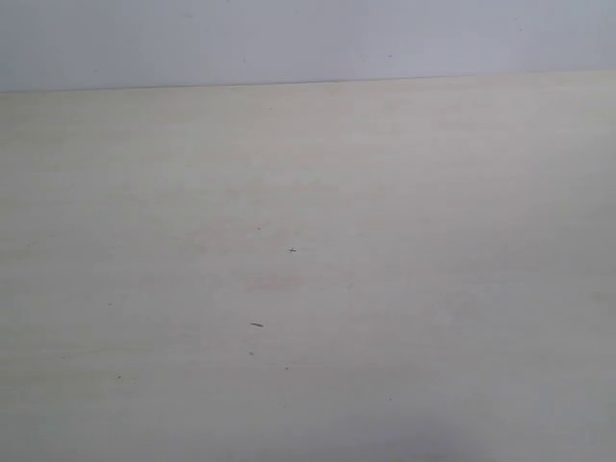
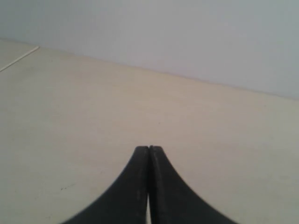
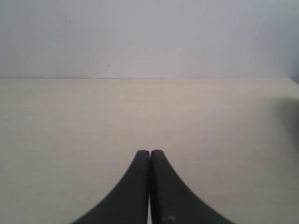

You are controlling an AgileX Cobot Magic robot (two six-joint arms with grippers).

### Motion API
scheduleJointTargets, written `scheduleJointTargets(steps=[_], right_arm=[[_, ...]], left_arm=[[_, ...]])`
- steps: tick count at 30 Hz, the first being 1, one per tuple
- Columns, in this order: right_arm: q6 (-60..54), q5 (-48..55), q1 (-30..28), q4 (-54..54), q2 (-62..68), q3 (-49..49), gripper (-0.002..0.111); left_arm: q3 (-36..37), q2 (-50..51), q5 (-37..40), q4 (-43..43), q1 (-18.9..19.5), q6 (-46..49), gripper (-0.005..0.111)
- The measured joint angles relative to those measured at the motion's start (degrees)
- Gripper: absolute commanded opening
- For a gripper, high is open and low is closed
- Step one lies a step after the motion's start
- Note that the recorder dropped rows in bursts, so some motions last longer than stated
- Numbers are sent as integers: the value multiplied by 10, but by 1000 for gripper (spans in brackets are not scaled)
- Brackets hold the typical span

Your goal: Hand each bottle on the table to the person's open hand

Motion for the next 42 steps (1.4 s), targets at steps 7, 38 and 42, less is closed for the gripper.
scheduleJointTargets(steps=[7, 38, 42], right_arm=[[0, 0, 0, 0, 0, 0, 0], [0, 0, 0, 0, 0, 0, 0], [0, 0, 0, 0, 0, 0, 0]], left_arm=[[0, -1, 77, -28, 0, 56, 0], [0, -147, 88, -30, 0, 58, 0], [0, -147, 88, -30, 0, 58, 0]])
